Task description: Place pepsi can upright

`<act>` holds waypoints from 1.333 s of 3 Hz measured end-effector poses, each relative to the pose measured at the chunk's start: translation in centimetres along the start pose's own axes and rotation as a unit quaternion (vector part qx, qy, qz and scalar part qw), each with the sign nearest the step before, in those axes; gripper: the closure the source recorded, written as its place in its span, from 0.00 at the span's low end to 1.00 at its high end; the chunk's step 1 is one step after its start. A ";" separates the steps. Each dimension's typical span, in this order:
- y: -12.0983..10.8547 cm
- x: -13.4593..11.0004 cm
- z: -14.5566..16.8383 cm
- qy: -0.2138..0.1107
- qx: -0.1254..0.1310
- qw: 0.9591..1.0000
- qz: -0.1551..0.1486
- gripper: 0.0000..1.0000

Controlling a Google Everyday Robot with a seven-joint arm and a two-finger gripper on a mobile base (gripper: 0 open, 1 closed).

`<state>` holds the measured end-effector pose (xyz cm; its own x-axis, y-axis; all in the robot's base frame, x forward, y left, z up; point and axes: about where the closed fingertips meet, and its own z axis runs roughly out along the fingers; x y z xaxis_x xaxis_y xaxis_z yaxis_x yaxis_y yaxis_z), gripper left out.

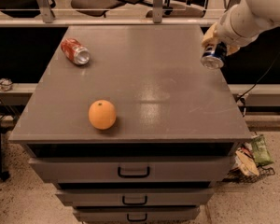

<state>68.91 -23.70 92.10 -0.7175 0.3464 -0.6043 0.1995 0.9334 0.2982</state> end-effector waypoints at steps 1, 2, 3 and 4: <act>3.1 -1.8 -0.8 -0.066 -0.054 0.996 0.000 1.00; 4.8 -2.1 -2.0 -0.118 -0.100 0.988 -0.015 1.00; 6.0 -3.8 -2.8 -0.156 -0.122 0.980 -0.017 1.00; 6.0 -3.8 -2.8 -0.156 -0.122 0.980 -0.017 1.00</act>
Offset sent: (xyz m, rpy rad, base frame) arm 0.0170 0.0533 0.0919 0.1299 -0.6189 0.1433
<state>70.93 -19.71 98.27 -0.4736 0.3634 -0.8023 -0.0128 0.9080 0.4188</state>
